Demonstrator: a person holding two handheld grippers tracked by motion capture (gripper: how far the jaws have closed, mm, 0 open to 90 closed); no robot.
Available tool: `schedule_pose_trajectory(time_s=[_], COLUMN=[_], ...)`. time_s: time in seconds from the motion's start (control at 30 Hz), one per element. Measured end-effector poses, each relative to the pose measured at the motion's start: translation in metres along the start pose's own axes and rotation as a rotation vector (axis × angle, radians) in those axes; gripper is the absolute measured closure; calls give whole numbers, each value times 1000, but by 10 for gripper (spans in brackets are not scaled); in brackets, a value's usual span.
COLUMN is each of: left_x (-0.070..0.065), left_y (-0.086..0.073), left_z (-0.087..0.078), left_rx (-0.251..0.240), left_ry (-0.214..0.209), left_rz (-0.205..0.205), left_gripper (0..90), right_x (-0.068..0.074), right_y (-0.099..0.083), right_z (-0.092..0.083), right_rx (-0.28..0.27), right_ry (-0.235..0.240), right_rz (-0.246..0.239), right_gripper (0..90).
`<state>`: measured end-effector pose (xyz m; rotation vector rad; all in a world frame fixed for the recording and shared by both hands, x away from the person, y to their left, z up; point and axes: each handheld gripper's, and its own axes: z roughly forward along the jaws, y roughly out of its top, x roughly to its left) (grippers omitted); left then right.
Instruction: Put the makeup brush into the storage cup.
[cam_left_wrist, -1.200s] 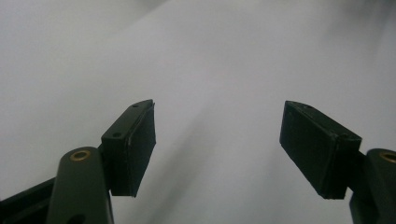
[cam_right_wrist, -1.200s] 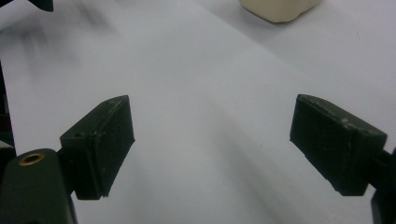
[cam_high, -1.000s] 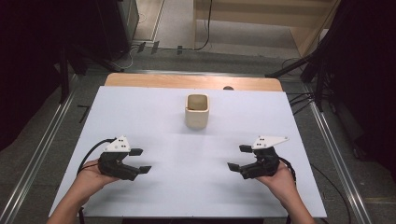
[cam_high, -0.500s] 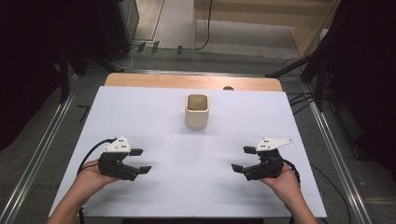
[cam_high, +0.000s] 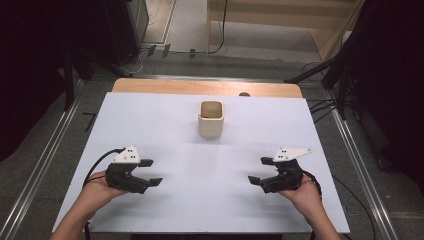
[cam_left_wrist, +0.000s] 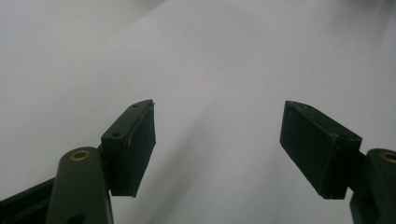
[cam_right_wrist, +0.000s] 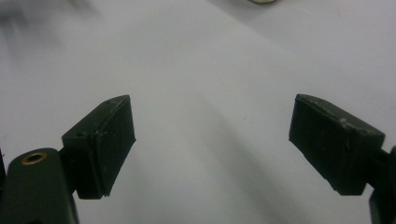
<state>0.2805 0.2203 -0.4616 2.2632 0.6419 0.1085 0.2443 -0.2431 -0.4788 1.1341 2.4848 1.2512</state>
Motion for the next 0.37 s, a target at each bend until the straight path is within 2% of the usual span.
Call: schedule_pose_trajectory(time_s=[0.27,0.37], left_x=[0,2], left_y=[0,-1], left_z=[0,2], left_rx=[-3,-1], left_ry=[8,37], left_rz=[2,5], left_gripper=[265,246], right_x=[0,-2], right_y=[0,-1], right_z=[1,3], right_rx=[6,18], right_ry=[-12,-19], right_rz=[-12,-16], right_gripper=[152,152])
